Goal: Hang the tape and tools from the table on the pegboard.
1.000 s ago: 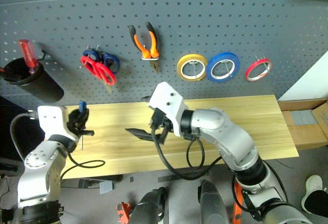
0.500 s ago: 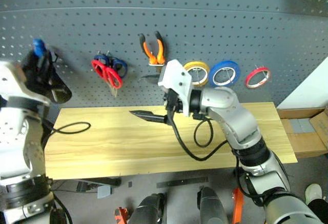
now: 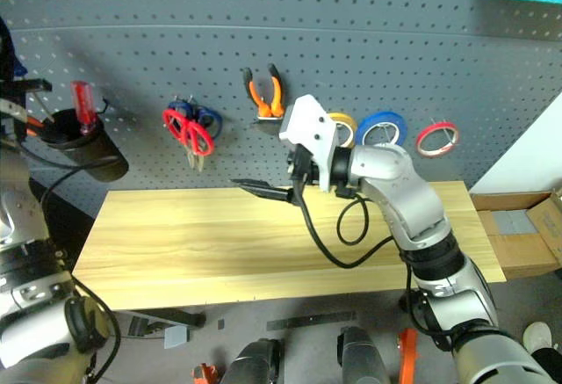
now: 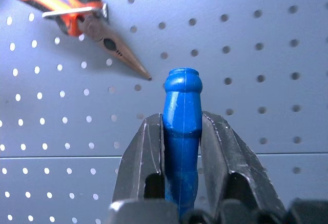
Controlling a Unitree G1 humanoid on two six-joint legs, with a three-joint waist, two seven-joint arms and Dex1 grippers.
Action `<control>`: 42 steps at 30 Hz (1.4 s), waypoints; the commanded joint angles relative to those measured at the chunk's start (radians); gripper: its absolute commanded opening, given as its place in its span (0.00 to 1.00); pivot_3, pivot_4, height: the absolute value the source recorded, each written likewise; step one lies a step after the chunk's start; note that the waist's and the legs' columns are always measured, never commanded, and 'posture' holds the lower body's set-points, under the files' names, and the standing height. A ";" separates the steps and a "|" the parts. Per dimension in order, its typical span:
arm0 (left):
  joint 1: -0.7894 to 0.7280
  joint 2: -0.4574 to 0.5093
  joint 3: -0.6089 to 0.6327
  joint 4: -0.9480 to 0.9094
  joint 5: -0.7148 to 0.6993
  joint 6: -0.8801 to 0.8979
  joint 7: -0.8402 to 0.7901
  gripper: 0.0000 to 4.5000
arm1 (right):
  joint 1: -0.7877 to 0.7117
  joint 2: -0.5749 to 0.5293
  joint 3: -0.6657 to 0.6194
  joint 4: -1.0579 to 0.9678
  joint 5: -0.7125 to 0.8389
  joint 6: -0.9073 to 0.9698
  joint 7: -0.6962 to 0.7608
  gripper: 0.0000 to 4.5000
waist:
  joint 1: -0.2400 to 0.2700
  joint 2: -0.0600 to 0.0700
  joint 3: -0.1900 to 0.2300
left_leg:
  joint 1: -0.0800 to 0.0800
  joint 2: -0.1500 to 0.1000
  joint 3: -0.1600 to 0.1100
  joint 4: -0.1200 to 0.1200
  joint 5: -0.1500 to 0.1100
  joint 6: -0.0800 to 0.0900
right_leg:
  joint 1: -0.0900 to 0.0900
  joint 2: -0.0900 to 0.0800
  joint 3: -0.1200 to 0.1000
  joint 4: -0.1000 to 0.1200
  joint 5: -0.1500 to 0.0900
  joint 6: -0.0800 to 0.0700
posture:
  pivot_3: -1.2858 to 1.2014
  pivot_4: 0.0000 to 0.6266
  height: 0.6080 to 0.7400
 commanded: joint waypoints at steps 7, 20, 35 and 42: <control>0.095 -0.039 0.003 0.043 0.031 -0.145 0.027 0.30 | -0.025 0.006 -0.019 -0.028 0.006 -0.010 0.001 1.00 | -0.010 0.001 -0.002 | 0.001 0.000 0.000 0.000 0.000 0.000 | -0.001 0.000 0.001 0.002 0.000 0.000 | 0.51 0.20 1.00; 0.010 -0.055 -0.072 -0.117 0.016 -0.172 0.066 1.00 | -0.025 0.002 -0.079 -0.050 0.047 0.003 -0.010 1.00 | -0.005 0.000 -0.003 | 0.000 0.000 0.000 0.005 0.000 0.000 | 0.000 0.000 0.000 0.004 0.001 -0.001 | 0.50 0.19 1.00; 0.330 -0.106 -0.472 -0.537 -0.072 0.407 -0.139 1.00 | 0.323 -0.221 -0.255 -0.222 0.129 0.152 -0.066 1.00 | -0.014 0.012 -0.026 | 0.003 0.004 0.002 0.014 -0.004 0.006 | 0.006 0.008 0.005 0.006 0.004 -0.001 | 0.49 0.16 1.00; 0.498 -0.236 -0.507 -0.507 -0.004 0.372 -0.074 1.00 | 0.565 -0.106 -0.211 -0.071 -0.150 -0.163 -0.331 1.00 | -0.014 0.021 -0.058 | 0.011 0.004 0.003 0.014 -0.004 0.006 | 0.017 0.008 0.006 0.003 0.005 0.000 | 0.49 0.10 1.00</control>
